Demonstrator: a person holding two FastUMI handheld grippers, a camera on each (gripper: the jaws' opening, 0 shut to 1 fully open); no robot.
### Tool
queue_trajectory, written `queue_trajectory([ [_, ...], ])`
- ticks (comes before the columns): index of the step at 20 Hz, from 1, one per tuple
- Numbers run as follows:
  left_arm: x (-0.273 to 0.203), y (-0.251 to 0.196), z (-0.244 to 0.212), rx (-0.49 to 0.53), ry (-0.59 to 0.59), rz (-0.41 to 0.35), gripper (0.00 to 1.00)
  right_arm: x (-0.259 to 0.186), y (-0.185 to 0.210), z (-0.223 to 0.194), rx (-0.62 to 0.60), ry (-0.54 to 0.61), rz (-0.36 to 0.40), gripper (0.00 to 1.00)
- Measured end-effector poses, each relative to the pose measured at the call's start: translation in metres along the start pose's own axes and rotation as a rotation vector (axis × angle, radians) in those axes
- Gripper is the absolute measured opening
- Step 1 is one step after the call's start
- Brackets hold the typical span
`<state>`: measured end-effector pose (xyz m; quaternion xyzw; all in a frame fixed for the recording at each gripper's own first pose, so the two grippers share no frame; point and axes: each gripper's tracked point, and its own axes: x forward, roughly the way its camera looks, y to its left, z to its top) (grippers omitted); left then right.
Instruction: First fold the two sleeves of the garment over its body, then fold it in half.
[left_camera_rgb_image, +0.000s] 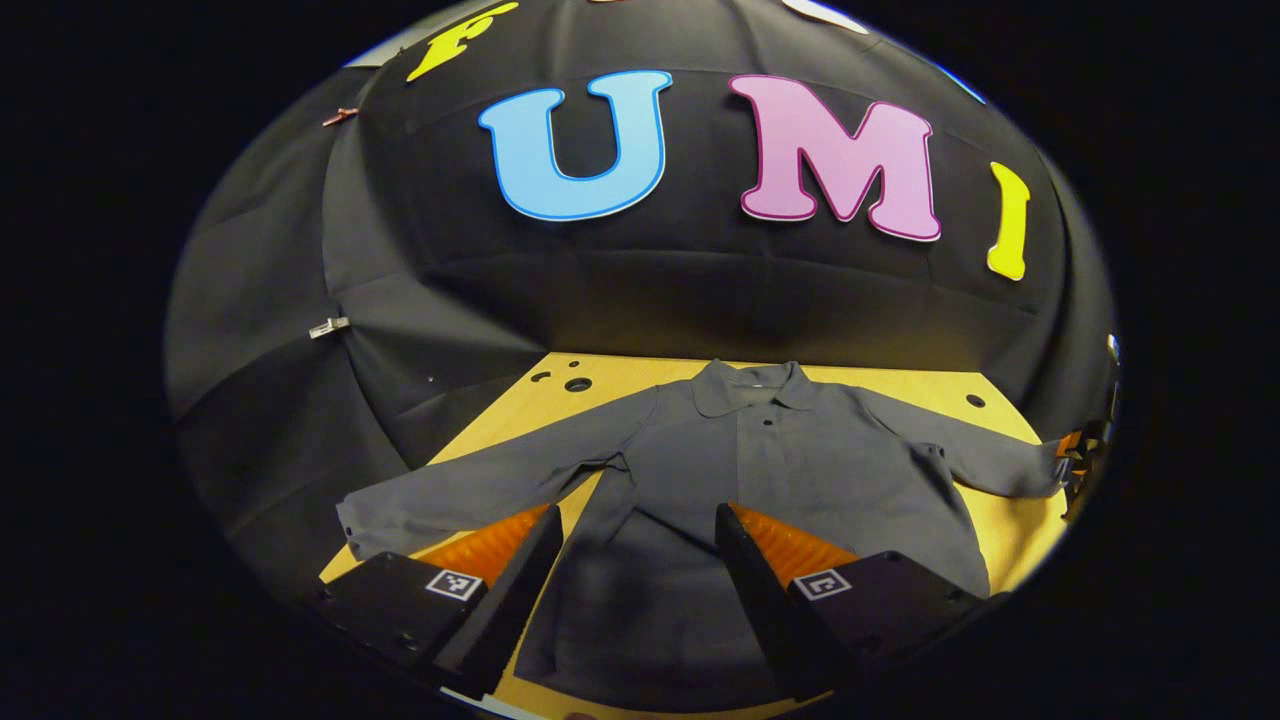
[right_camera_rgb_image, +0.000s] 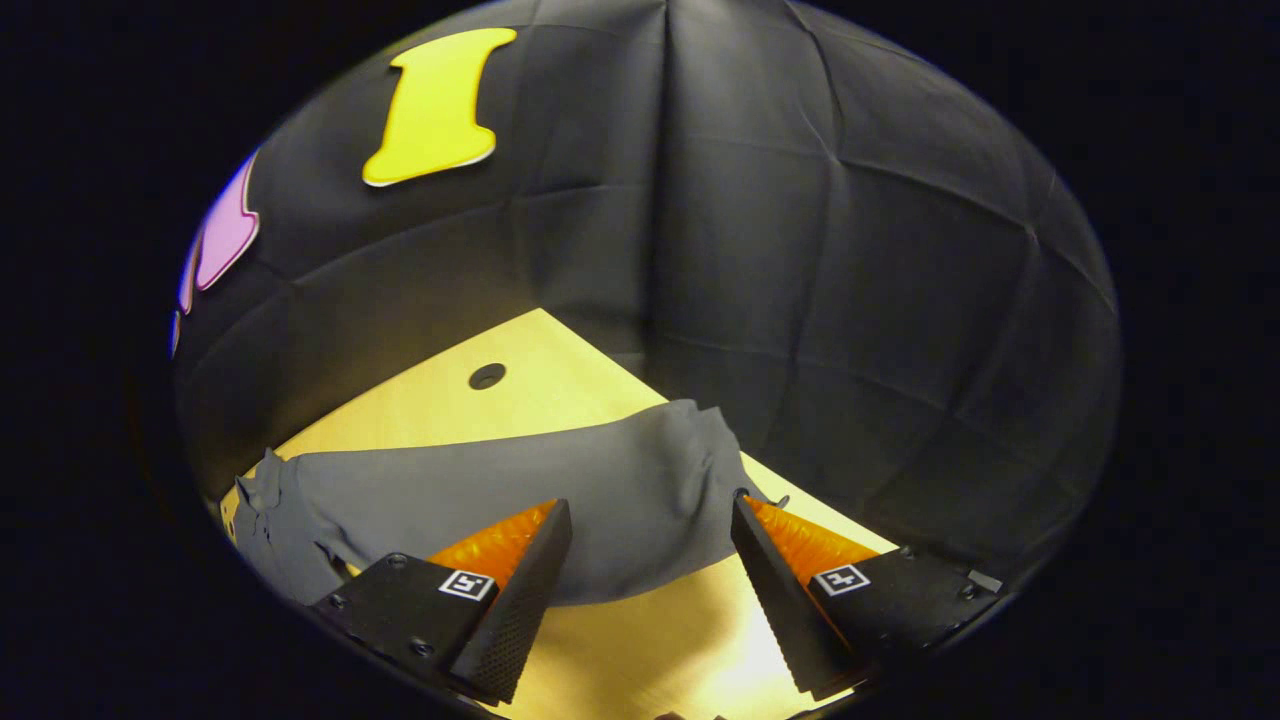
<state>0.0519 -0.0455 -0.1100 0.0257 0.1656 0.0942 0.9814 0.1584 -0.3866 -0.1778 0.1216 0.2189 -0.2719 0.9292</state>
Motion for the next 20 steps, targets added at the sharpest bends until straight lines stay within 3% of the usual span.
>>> queue_trajectory([
  [4, 0.006, 0.001, 0.0, 0.033, 0.019, 0.008, 0.97, 0.029, -0.026, 0.001, 0.108, 0.015, -0.093, 0.99],
  [8, 0.004, -0.006, -0.012, 0.008, 0.063, 0.001, 0.99, 0.053, -0.037, -0.006, 0.116, 0.053, -0.149, 0.99],
  [17, 0.002, -0.025, -0.005, 0.046, 0.042, -0.047, 0.99, 0.064, -0.029, -0.019, -0.005, 0.078, -0.128, 0.99],
  [18, 0.001, -0.029, -0.002, 0.039, 0.03, -0.063, 0.99, 0.063, -0.03, -0.018, 0.008, 0.082, -0.127, 0.97],
  [19, 0.002, -0.033, -0.002, 0.037, 0.018, -0.073, 0.99, 0.06, -0.028, -0.013, 0.013, 0.079, -0.13, 0.84],
  [20, 0.001, -0.034, -0.001, 0.042, 0.013, -0.077, 0.99, 0.063, -0.026, -0.015, 0.011, 0.089, -0.123, 0.84],
])
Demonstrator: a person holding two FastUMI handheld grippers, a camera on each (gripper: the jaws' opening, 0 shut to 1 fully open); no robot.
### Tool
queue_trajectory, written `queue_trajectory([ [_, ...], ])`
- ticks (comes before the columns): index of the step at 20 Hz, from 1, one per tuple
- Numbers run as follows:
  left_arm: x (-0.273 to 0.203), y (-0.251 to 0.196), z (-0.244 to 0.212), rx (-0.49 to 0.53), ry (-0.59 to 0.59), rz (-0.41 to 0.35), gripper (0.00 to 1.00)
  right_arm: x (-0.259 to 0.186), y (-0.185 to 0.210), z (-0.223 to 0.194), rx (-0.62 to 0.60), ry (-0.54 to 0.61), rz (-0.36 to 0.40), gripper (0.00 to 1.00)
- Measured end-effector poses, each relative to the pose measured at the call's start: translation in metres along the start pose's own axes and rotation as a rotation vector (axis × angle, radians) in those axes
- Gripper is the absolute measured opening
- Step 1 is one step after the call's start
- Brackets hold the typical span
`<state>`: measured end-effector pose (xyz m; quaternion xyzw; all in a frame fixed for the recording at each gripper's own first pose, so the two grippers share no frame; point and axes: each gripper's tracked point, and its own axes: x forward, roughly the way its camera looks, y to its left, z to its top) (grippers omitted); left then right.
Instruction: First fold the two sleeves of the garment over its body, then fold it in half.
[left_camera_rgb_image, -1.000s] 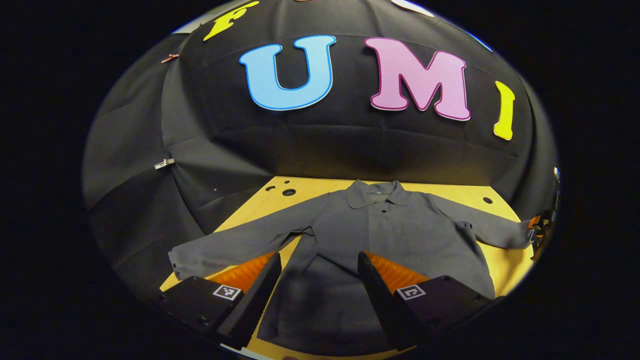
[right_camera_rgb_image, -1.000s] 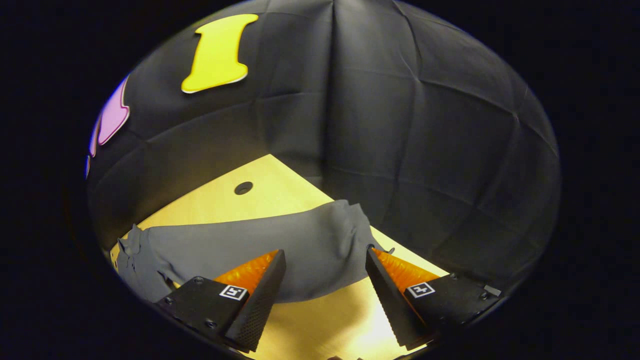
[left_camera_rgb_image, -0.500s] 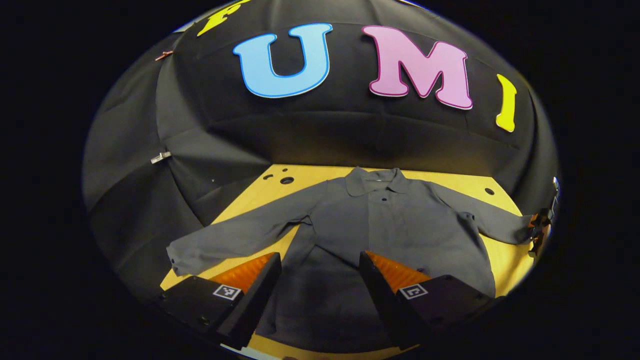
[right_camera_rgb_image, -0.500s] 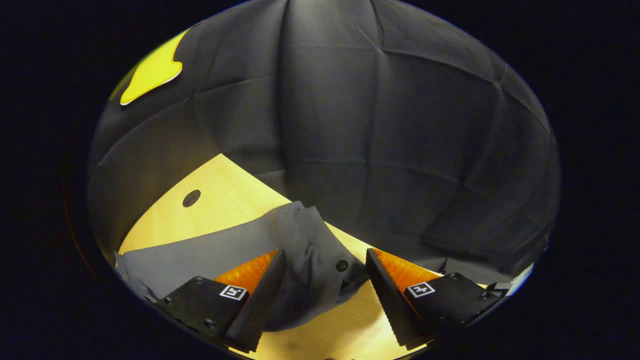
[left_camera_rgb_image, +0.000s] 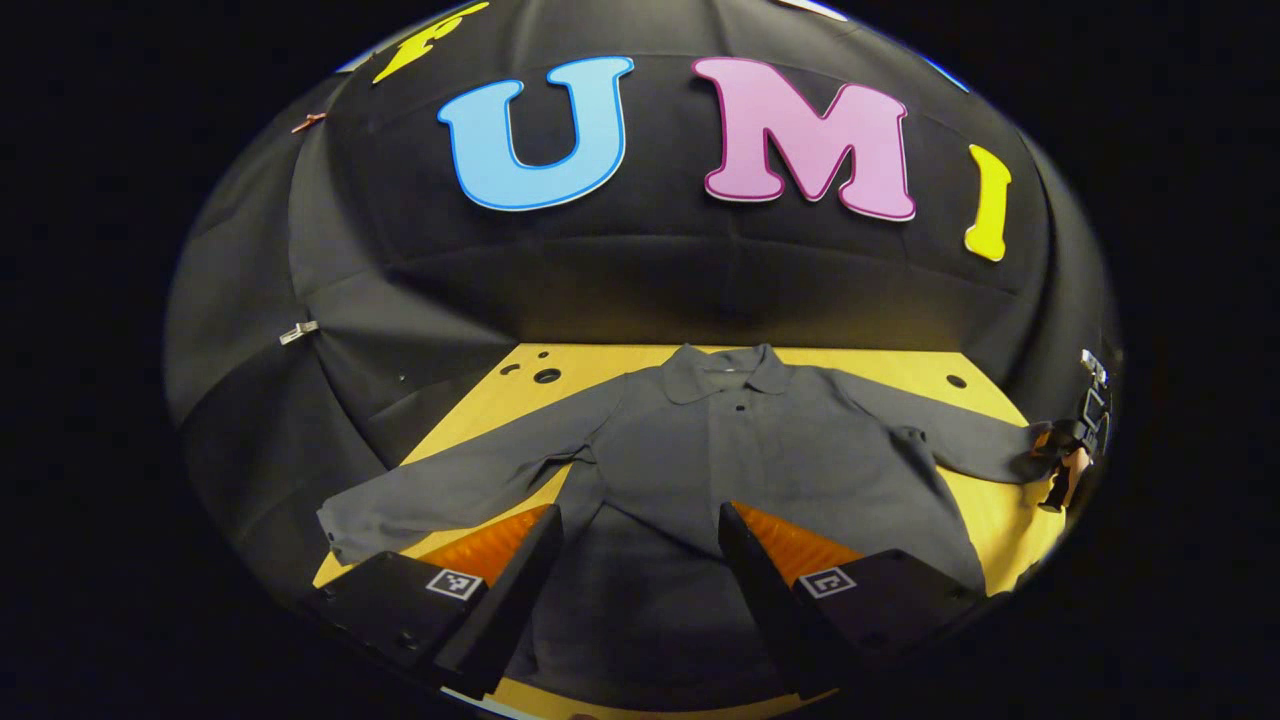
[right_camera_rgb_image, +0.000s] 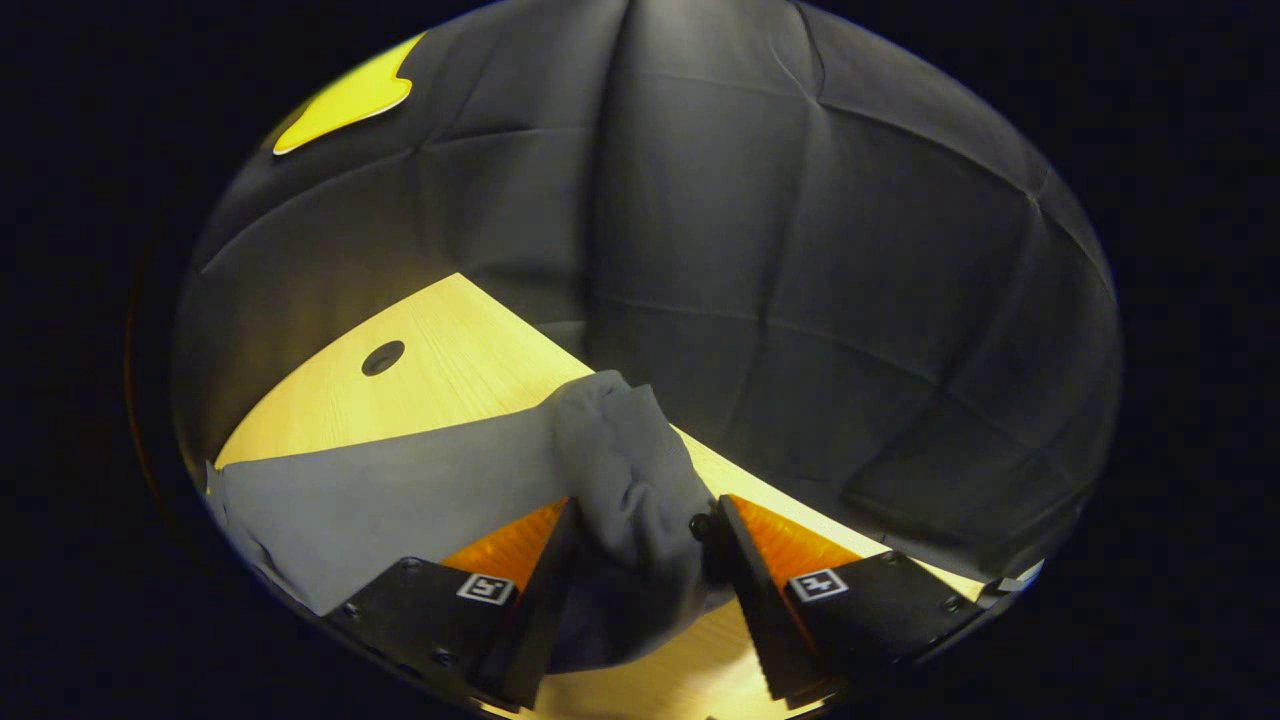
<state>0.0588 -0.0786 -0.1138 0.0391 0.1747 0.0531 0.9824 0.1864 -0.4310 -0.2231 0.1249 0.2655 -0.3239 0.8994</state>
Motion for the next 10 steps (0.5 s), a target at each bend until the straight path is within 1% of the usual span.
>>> queue_trajectory([
  [1, -0.002, 0.0, 0.0, 0.002, -0.002, -0.001, 0.99, 0.002, 0.005, -0.001, -0.004, 0.002, 0.01, 0.68],
  [3, -0.002, 0.001, -0.001, -0.009, -0.003, 0.0, 0.99, -0.001, 0.012, -0.002, -0.024, 0.012, 0.038, 0.42],
  [6, -0.006, 0.001, -0.002, -0.052, -0.009, -0.011, 0.99, -0.003, 0.018, -0.005, -0.076, 0.009, 0.047, 0.03],
  [7, -0.006, 0.003, -0.005, -0.058, -0.006, -0.007, 0.99, -0.004, 0.022, -0.004, -0.081, 0.017, 0.057, 0.1],
  [8, -0.007, 0.005, -0.005, -0.063, -0.007, -0.004, 0.99, -0.004, 0.023, -0.005, -0.083, 0.027, 0.067, 0.07],
  [10, -0.009, 0.01, -0.002, -0.071, -0.02, 0.005, 0.99, -0.007, 0.023, -0.004, -0.078, 0.054, 0.067, 0.07],
])
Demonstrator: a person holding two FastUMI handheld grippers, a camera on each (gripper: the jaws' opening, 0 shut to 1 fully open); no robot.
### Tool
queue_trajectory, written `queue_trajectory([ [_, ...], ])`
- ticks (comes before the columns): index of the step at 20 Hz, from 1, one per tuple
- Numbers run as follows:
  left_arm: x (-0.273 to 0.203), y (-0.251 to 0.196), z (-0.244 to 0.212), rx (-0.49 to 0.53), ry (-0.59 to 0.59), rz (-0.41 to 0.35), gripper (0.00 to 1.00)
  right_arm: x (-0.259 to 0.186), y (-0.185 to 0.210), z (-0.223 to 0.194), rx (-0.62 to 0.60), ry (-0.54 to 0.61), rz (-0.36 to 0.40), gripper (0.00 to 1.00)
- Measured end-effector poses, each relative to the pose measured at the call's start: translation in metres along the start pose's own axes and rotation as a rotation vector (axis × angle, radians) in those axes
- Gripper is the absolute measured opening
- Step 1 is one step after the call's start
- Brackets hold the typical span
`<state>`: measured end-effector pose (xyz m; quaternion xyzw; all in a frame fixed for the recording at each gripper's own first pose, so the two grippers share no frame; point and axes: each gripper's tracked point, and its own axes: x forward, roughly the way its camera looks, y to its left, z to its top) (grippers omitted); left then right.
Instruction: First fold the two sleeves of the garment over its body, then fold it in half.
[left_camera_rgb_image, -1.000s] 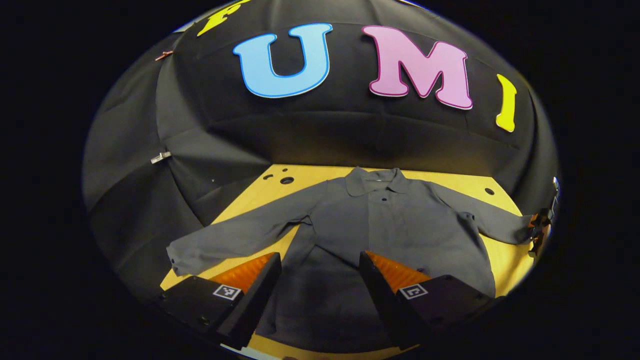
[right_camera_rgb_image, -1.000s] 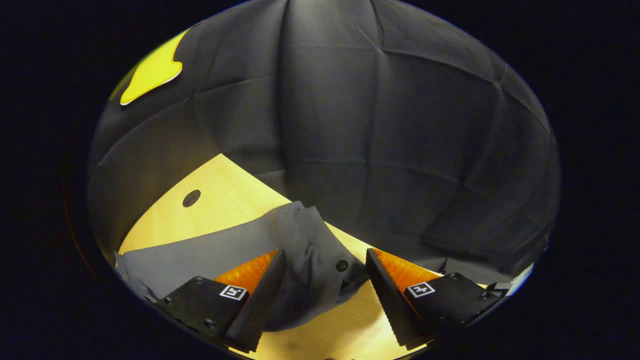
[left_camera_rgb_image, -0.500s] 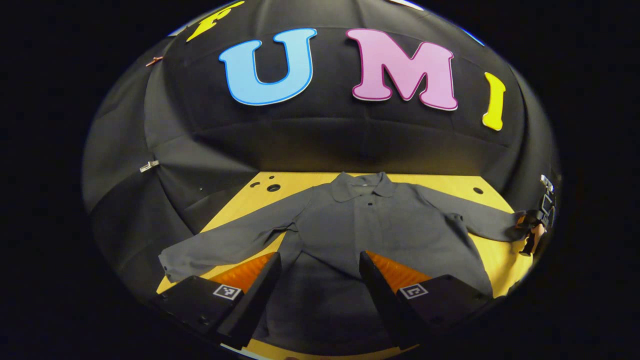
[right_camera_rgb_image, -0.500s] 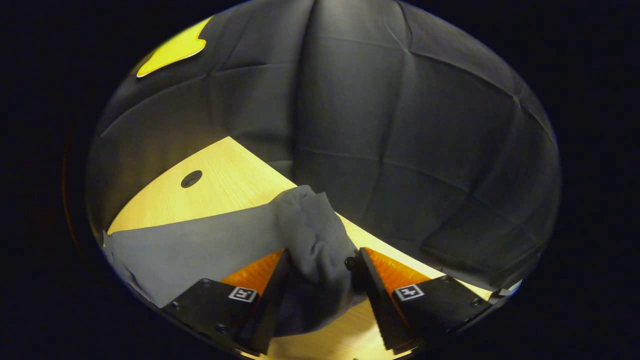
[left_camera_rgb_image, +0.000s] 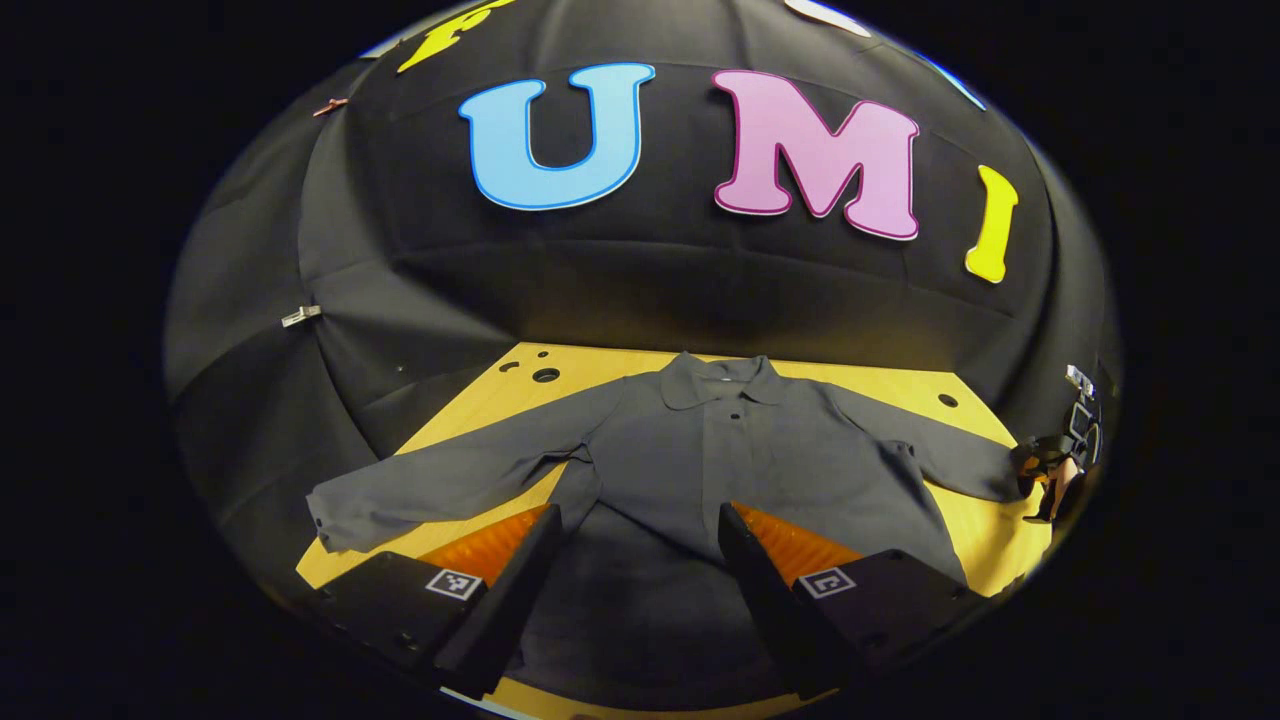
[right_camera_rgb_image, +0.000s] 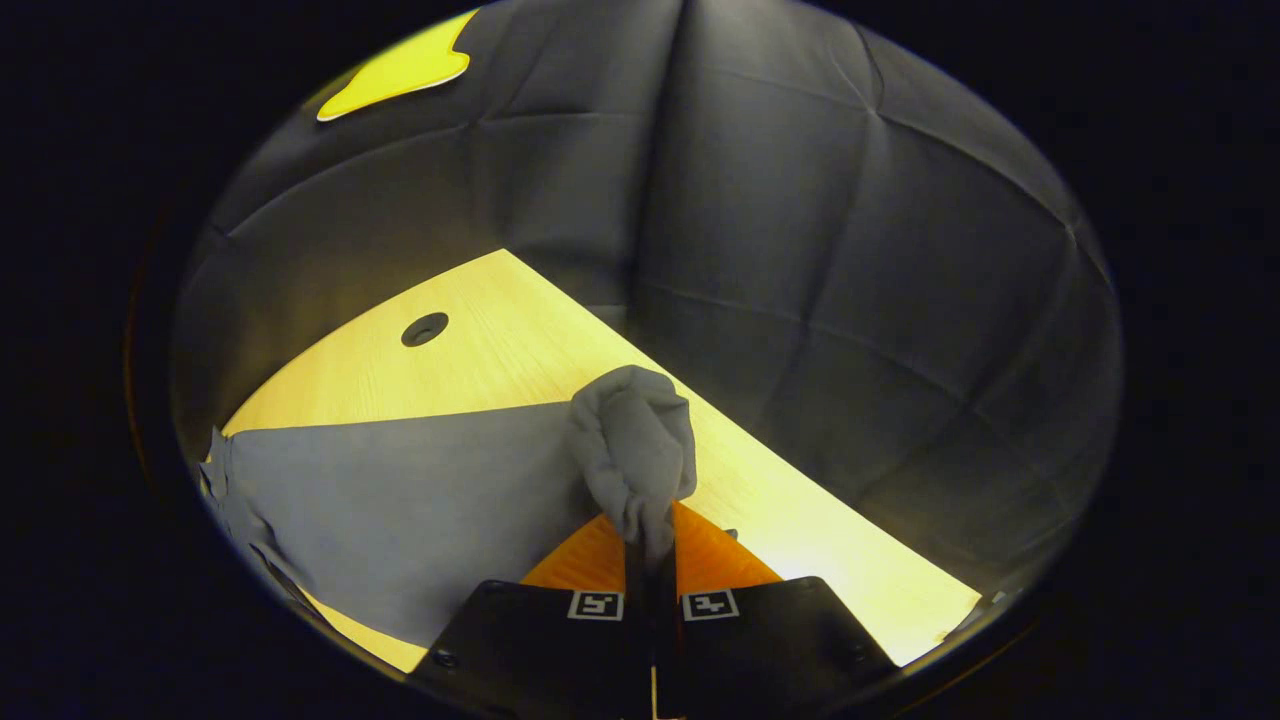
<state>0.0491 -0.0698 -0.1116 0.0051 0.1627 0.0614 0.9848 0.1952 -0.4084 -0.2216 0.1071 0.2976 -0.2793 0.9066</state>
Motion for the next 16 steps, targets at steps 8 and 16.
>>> queue_trajectory([
  [8, -0.014, 0.033, -0.004, -0.083, -0.014, 0.058, 0.99, -0.068, 0.036, 0.076, -0.092, -0.127, 0.075, 0.07],
  [16, -0.04, 0.068, -0.016, -0.134, -0.017, 0.105, 0.99, -0.169, 0.072, 0.136, -0.21, -0.227, 0.21, 0.07],
])
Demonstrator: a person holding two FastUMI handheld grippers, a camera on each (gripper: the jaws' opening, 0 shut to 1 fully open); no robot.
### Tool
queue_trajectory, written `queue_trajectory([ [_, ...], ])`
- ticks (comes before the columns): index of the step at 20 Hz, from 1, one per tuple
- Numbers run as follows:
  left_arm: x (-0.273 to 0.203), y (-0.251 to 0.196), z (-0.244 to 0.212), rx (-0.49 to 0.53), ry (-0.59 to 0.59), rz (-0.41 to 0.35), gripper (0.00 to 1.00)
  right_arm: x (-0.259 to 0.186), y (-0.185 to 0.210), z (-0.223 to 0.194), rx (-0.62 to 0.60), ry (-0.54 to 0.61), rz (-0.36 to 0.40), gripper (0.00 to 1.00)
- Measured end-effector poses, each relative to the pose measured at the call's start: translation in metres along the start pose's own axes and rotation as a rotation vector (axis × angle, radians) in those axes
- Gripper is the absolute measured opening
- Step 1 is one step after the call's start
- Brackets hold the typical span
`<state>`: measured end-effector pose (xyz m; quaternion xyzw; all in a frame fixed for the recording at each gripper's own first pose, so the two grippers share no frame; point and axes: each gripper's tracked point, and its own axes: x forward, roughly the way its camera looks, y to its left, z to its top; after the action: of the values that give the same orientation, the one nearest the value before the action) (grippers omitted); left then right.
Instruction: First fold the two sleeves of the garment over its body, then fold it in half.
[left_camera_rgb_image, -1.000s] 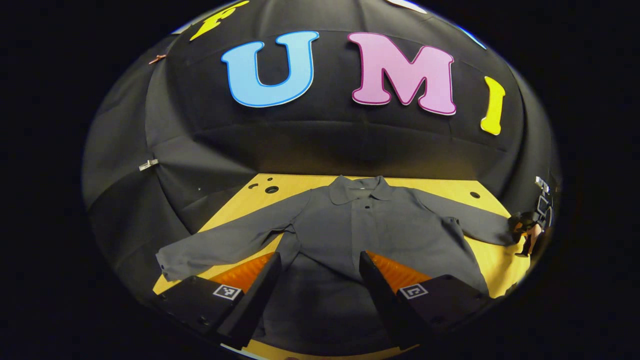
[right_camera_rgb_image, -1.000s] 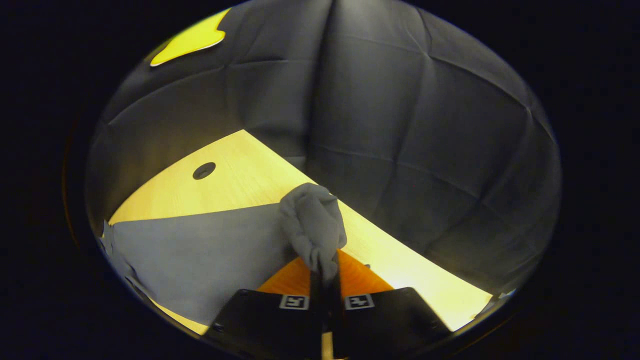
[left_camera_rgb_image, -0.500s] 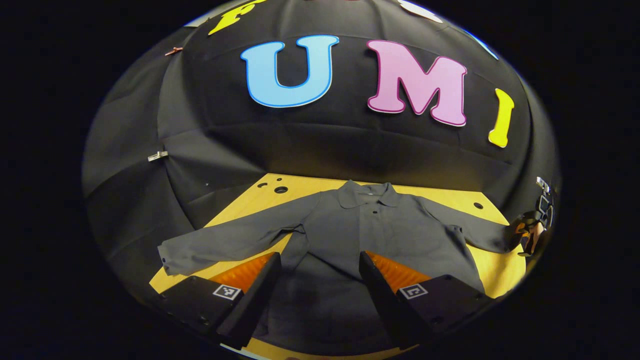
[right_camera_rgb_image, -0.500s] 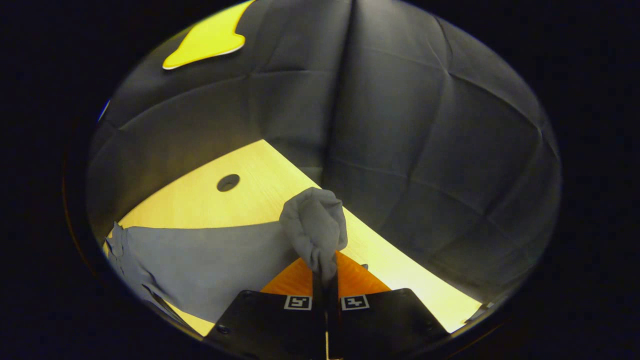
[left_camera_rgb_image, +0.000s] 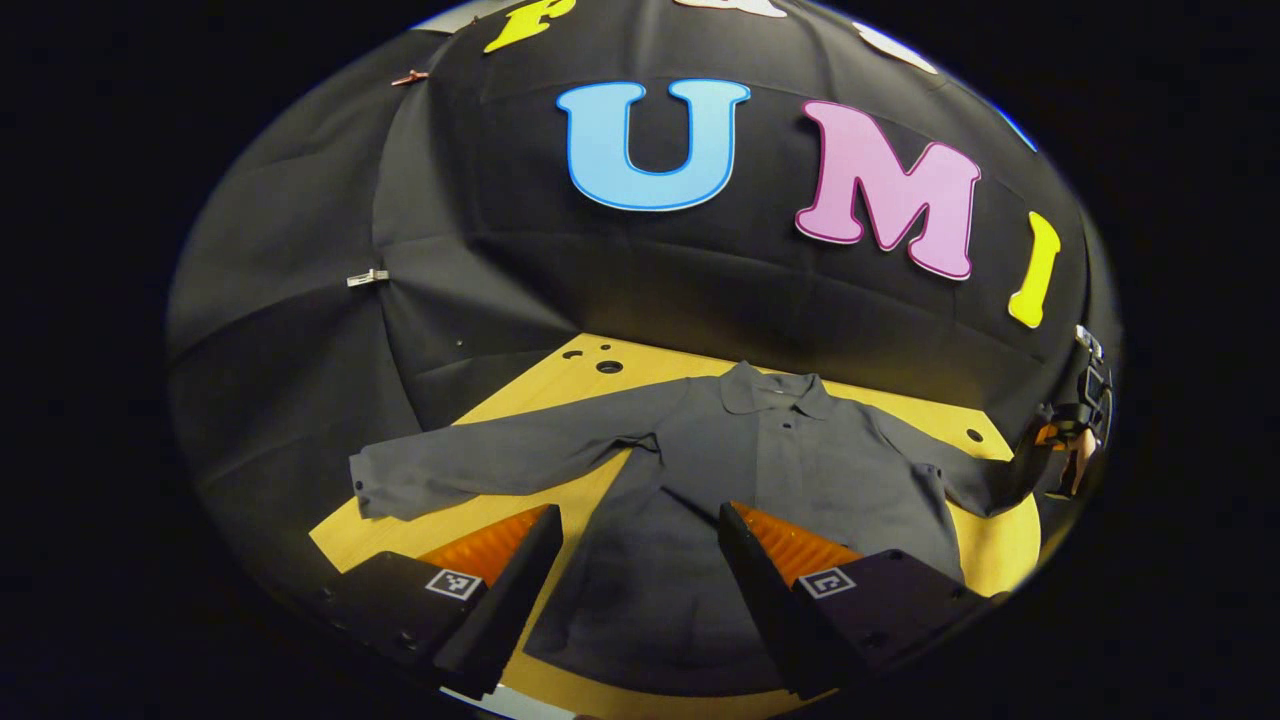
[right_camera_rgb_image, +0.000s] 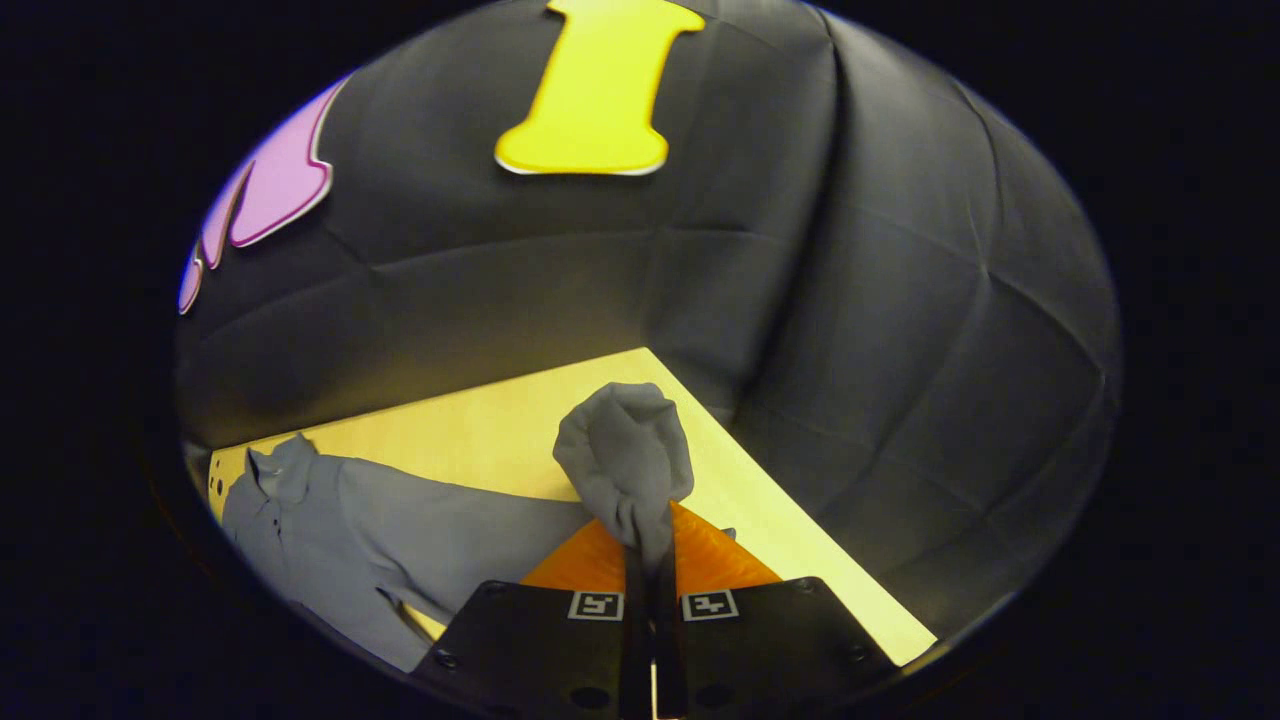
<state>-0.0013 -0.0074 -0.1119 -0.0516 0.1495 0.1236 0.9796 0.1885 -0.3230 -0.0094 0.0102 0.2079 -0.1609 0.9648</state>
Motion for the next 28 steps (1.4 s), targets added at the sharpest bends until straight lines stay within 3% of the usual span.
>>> queue_trajectory([
  [7, -0.015, 0.031, -0.002, -0.026, 0.007, 0.005, 0.99, -0.081, 0.032, 0.079, -0.053, -0.061, 0.138, 0.06],
  [13, -0.02, 0.046, -0.003, 0.0, 0.031, -0.021, 0.99, -0.146, 0.048, 0.12, -0.115, -0.079, 0.246, 0.06],
  [17, -0.021, 0.061, -0.002, -0.003, 0.021, -0.019, 0.94, -0.176, 0.105, 0.099, -0.217, -0.057, 0.333, 0.06],
  [21, -0.024, 0.084, -0.007, -0.044, 0.038, 0.008, 0.97, -0.211, 0.189, 0.064, -0.29, -0.015, 0.43, 0.06],
  [28, -0.029, 0.133, -0.012, -0.105, 0.043, 0.087, 0.97, -0.234, 0.325, -0.001, -0.349, 0.047, 0.559, 0.06],
])
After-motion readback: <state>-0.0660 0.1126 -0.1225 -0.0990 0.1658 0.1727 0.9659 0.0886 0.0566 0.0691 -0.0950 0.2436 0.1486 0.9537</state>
